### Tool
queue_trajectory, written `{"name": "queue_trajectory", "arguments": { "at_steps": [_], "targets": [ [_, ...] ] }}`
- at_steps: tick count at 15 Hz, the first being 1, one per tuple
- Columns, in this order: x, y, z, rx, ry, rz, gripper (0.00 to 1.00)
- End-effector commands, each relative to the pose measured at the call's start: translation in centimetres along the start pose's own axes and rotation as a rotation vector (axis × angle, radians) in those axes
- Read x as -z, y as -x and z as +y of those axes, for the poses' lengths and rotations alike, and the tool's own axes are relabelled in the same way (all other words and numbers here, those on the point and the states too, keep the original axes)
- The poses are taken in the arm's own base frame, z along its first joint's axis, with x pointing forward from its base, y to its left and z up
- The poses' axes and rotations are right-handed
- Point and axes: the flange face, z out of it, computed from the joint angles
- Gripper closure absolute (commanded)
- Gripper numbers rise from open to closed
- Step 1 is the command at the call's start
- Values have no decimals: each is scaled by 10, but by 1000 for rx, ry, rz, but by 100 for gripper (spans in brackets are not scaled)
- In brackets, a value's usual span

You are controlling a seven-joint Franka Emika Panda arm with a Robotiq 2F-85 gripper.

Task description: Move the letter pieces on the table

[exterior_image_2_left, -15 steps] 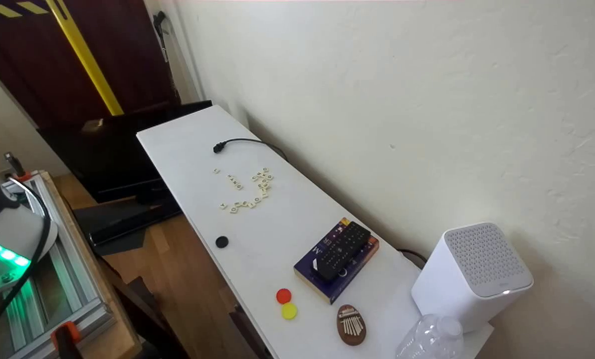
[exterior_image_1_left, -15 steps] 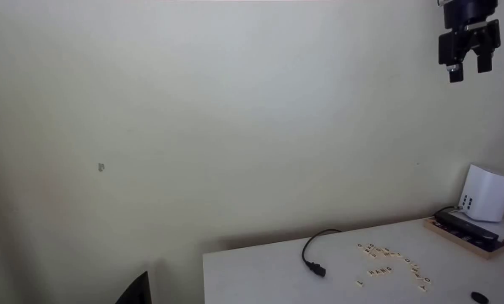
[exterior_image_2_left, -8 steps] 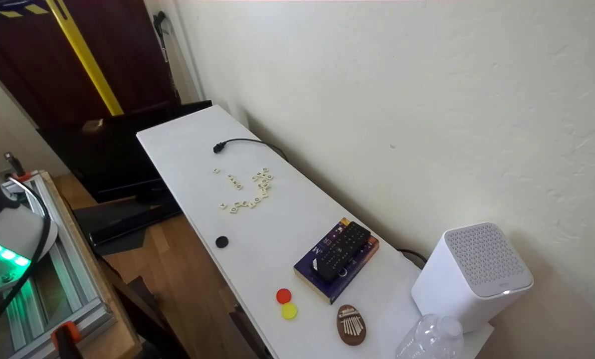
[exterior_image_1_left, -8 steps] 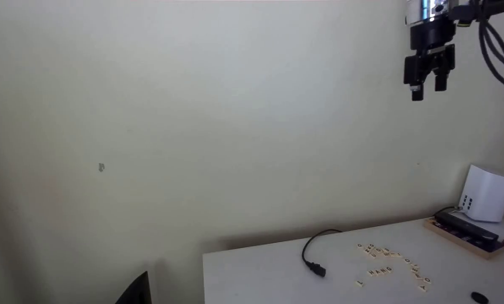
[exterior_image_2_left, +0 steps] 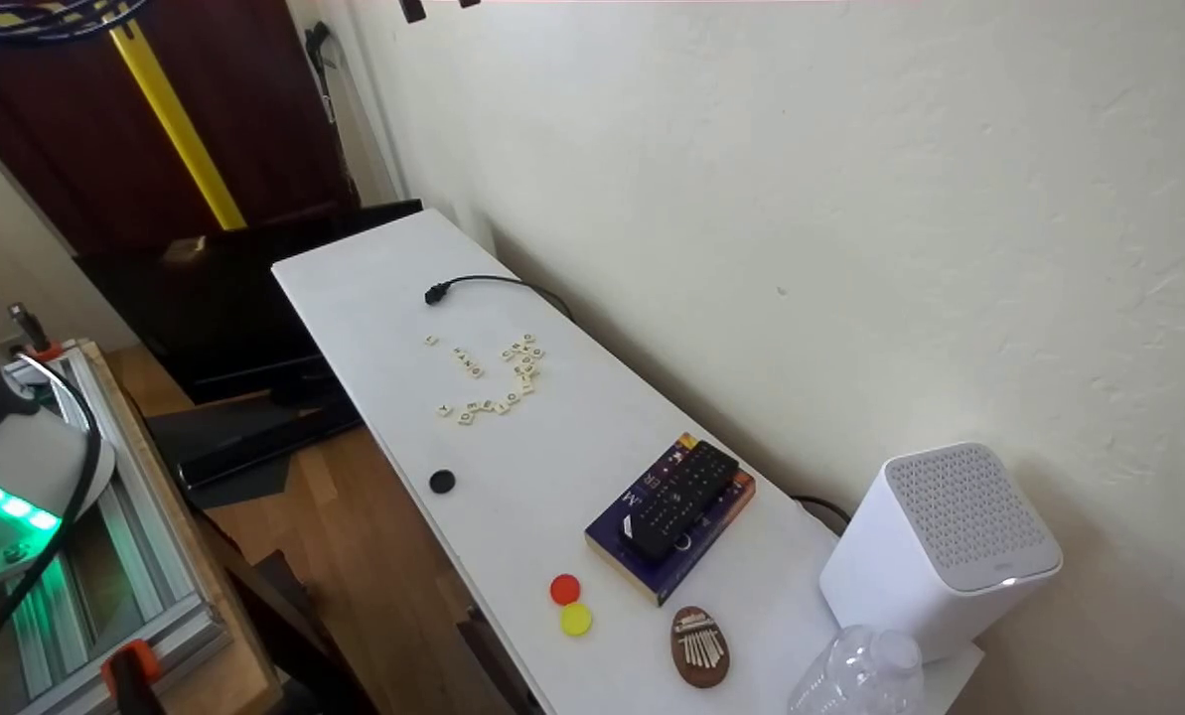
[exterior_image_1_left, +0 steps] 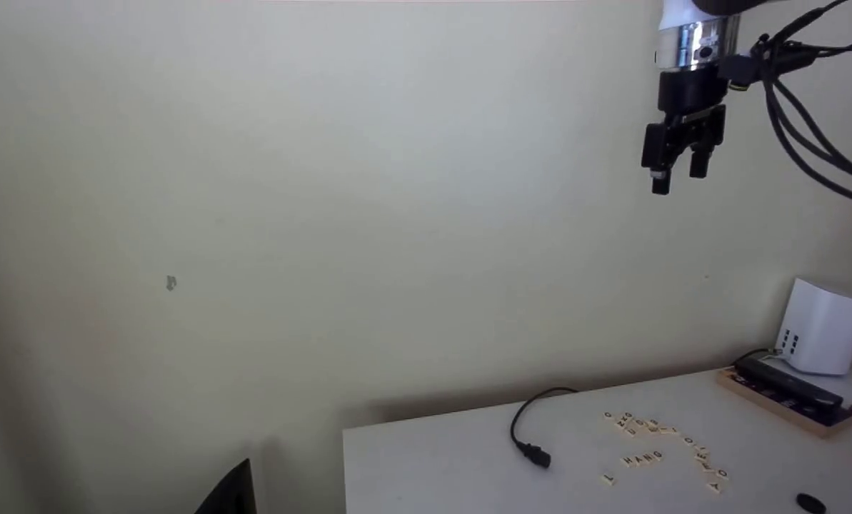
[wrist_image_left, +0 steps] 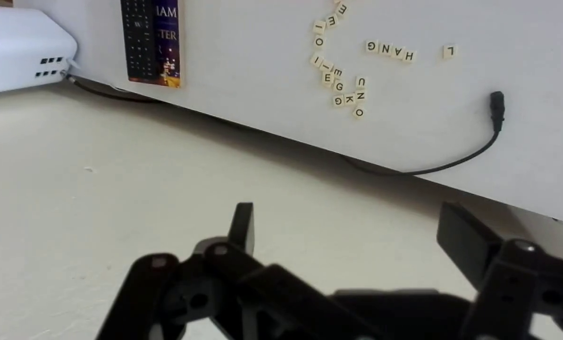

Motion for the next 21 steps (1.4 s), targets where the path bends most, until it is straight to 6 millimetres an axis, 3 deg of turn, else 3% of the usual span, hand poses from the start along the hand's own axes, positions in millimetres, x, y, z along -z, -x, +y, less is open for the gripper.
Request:
{"name": "queue_trajectory", "arguments": {
  "at_steps": [1,4,10,16,21],
  "targets": [
    [0,0,1,-1,0,0,0],
    [-2,-8,1,-43,-7,7,0],
    [-52,-18,-31,-141,-159,-79,0],
    [-94,-18,-82,-175,-251,-164,0],
    [-136,3,-121,-227,-259,-255,0]
  ]
}}
